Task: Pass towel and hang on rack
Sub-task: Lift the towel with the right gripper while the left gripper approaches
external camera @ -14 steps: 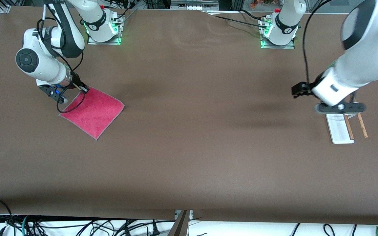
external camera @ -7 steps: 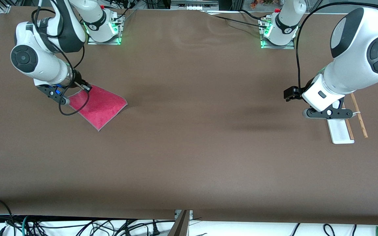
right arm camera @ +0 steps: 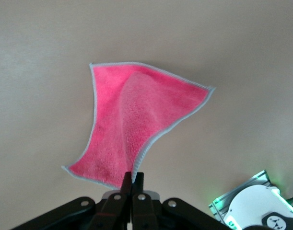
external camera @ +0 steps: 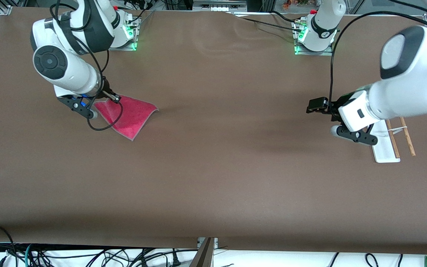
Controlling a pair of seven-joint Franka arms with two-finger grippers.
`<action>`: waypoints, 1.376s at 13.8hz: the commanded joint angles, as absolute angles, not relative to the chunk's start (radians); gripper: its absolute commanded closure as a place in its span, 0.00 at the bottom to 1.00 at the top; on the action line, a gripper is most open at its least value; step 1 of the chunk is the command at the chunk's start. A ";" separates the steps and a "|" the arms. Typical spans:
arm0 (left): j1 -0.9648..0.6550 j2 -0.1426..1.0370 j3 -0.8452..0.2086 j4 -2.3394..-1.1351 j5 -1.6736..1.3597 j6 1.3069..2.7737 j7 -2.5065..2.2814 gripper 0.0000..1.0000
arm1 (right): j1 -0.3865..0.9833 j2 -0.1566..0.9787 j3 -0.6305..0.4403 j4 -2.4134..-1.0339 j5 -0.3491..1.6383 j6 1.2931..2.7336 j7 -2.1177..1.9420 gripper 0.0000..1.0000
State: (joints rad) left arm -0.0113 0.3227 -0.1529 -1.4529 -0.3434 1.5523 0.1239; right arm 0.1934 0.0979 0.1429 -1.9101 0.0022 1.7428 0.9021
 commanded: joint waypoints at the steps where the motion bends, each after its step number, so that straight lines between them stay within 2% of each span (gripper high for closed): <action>1: 0.041 0.396 -0.156 -1.427 -0.483 1.531 0.393 0.00 | 0.239 0.143 0.140 -1.819 0.012 1.698 0.974 1.00; 4: 0.031 0.393 -0.190 -1.488 -0.547 1.569 0.570 0.00 | 0.300 0.178 0.140 -1.734 0.015 1.655 1.041 1.00; 10: 0.021 0.403 -0.330 -1.643 -0.685 1.803 0.928 0.00 | 0.394 0.216 0.140 -1.605 0.087 1.617 1.126 1.00; 15: 0.017 0.512 -0.341 -1.626 -0.885 1.842 1.176 0.00 | 0.475 0.242 0.146 -1.540 0.092 1.617 1.180 1.00; 19: -0.037 0.528 -0.341 -1.637 -0.957 1.885 1.212 0.00 | 0.549 0.270 0.146 -1.467 0.098 1.617 1.184 1.00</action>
